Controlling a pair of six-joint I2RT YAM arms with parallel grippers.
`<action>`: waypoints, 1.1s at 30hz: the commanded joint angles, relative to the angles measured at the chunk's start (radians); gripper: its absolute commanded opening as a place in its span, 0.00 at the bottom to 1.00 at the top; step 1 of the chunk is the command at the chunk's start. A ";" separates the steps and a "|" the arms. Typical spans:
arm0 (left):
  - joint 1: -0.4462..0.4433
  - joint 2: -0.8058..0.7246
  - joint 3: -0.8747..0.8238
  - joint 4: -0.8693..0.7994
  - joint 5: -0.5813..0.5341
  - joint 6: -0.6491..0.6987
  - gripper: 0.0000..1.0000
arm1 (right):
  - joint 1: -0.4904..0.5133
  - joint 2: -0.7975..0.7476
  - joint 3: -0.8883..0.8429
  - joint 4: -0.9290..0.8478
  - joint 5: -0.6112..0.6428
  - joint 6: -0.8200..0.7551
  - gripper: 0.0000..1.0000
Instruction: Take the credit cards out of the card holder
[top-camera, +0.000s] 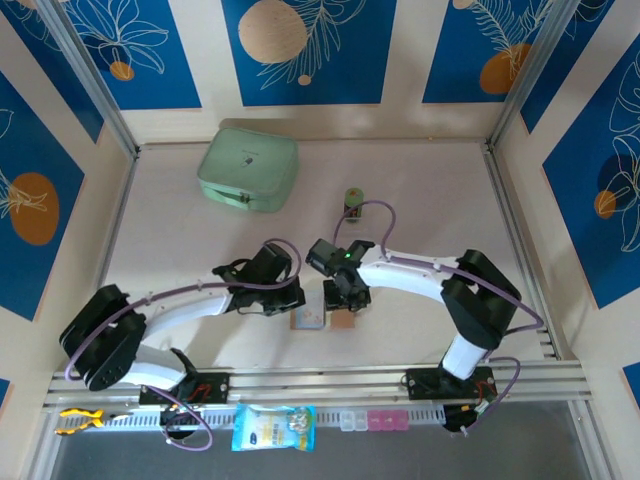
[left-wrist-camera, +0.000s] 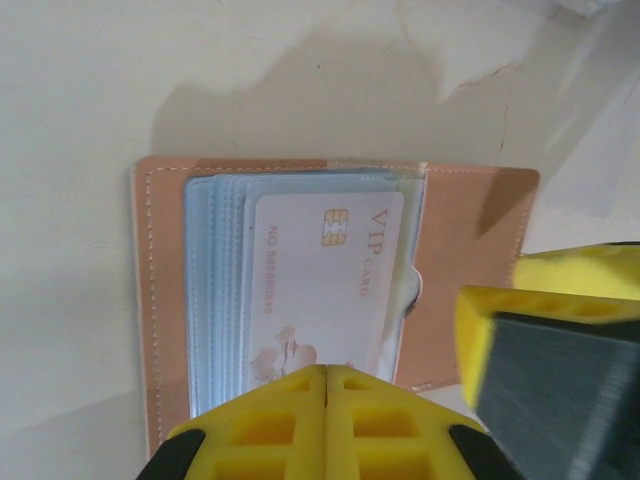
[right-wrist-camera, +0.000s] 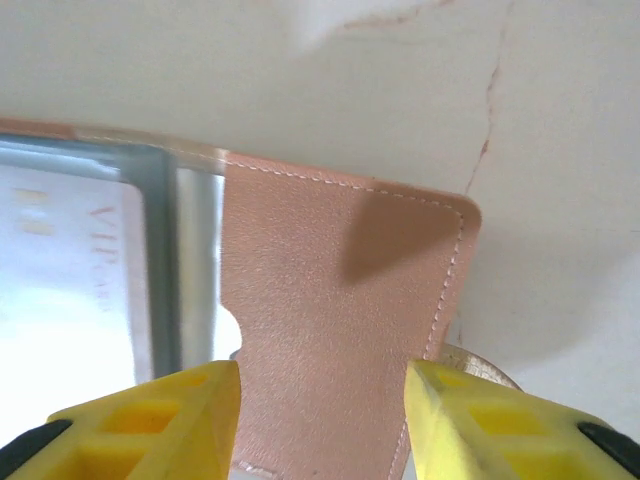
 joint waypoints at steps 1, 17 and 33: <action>-0.007 0.020 0.011 0.020 -0.018 -0.004 0.00 | -0.028 -0.058 -0.028 0.041 -0.102 -0.008 0.45; -0.013 0.075 -0.019 0.027 -0.018 0.013 0.00 | -0.094 -0.101 -0.177 0.377 -0.429 0.039 0.26; -0.013 0.082 -0.049 0.032 -0.019 -0.005 0.00 | -0.090 -0.039 -0.236 0.482 -0.430 0.038 0.24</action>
